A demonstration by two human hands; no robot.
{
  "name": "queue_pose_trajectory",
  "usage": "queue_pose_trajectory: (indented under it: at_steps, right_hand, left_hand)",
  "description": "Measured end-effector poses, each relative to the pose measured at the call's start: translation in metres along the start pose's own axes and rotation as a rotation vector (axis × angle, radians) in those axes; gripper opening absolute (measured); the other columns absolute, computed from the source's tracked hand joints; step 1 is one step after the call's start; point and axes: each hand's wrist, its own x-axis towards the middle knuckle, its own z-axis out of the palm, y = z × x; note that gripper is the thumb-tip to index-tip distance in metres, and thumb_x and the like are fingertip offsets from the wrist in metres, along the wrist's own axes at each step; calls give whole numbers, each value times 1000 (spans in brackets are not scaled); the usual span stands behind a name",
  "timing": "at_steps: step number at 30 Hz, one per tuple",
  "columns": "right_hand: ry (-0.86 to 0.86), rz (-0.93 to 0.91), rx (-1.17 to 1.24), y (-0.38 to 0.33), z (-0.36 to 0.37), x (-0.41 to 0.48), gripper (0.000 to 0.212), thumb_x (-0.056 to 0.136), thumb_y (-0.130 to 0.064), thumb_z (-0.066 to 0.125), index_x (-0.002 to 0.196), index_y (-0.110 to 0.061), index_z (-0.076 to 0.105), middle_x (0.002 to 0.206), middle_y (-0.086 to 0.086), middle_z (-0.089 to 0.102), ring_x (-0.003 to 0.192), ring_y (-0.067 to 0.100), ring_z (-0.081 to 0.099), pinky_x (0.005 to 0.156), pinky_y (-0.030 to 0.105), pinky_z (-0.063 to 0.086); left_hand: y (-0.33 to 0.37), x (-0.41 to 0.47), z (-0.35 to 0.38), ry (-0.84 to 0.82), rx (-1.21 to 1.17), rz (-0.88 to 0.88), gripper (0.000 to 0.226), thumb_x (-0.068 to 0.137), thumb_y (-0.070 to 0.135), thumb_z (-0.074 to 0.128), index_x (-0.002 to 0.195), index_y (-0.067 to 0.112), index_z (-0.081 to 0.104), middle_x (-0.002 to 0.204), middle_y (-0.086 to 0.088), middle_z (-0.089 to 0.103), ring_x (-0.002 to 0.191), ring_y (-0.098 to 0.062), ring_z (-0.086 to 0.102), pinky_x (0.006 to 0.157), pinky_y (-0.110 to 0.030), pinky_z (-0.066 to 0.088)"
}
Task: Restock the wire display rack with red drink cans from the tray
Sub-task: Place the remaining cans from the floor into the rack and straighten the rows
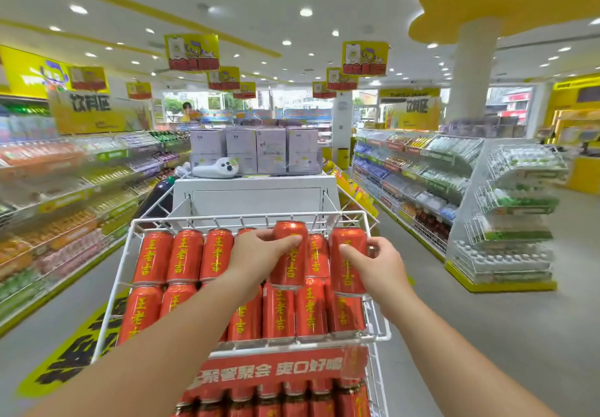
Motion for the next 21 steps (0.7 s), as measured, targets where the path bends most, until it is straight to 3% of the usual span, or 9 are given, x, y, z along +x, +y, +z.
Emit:
queue_pose_trajectory:
  at_steps: [2, 4, 6, 9, 12, 16, 21]
  right_hand:
    - [-27, -8, -3, 3, 1, 22, 39, 77, -41, 81, 105, -24, 60, 96, -2, 68, 85, 16, 68, 76, 42, 60]
    - [-49, -21, 17, 7, 3, 42, 40, 80, -38, 80, 110, -19, 63, 93, -4, 69, 82, 13, 68, 70, 35, 59]
    - [-75, -28, 31, 13, 6, 57, 34, 84, -34, 79, 109, -18, 60, 88, -10, 64, 76, 4, 62, 60, 22, 48]
    - [-124, -17, 44, 26, 13, 77, 27, 86, -31, 77, 103, -23, 57, 88, -14, 59, 73, -3, 54, 58, 16, 40]
    - [-132, -10, 71, 32, 24, 90, 24, 85, -29, 79, 84, -30, 54, 87, -12, 61, 73, -2, 55, 62, 19, 43]
    - [-150, -9, 31, 43, 35, 100, 26, 83, -36, 79, 99, -26, 61, 89, -15, 64, 79, -1, 60, 66, 24, 45]
    - [-151, 4, -39, 56, 43, 111, 20, 84, -36, 78, 91, -29, 60, 89, -14, 67, 76, -3, 59, 67, 24, 45]
  left_hand:
    - [-4, 14, 10, 65, 33, 7, 20, 70, 29, 90, 80, 18, 78, 71, 9, 77, 72, -6, 74, 53, -14, 49]
    - [-7, 28, 17, 113, 71, 11, 30, 64, 38, 92, 82, 18, 80, 76, 8, 78, 81, -10, 75, 69, -24, 55]
    - [-10, 39, 25, 129, 98, 2, 41, 59, 42, 93, 88, 16, 80, 81, 5, 79, 83, -11, 75, 81, -32, 59]
    - [-13, 46, 35, 170, 87, -12, 52, 61, 27, 96, 103, 12, 69, 89, 1, 76, 79, -9, 73, 73, -26, 59]
    - [-19, 54, 40, 190, 114, -26, 54, 56, 31, 97, 101, 18, 70, 96, -2, 77, 85, -11, 74, 81, -33, 61]
    - [-19, 57, 44, 221, 227, -5, 37, 62, 34, 95, 88, 22, 72, 81, 13, 72, 78, 0, 68, 71, -21, 54]
    - [-16, 61, 49, 186, 447, 33, 36, 68, 44, 89, 88, 19, 74, 86, 12, 72, 80, -2, 67, 75, -21, 46]
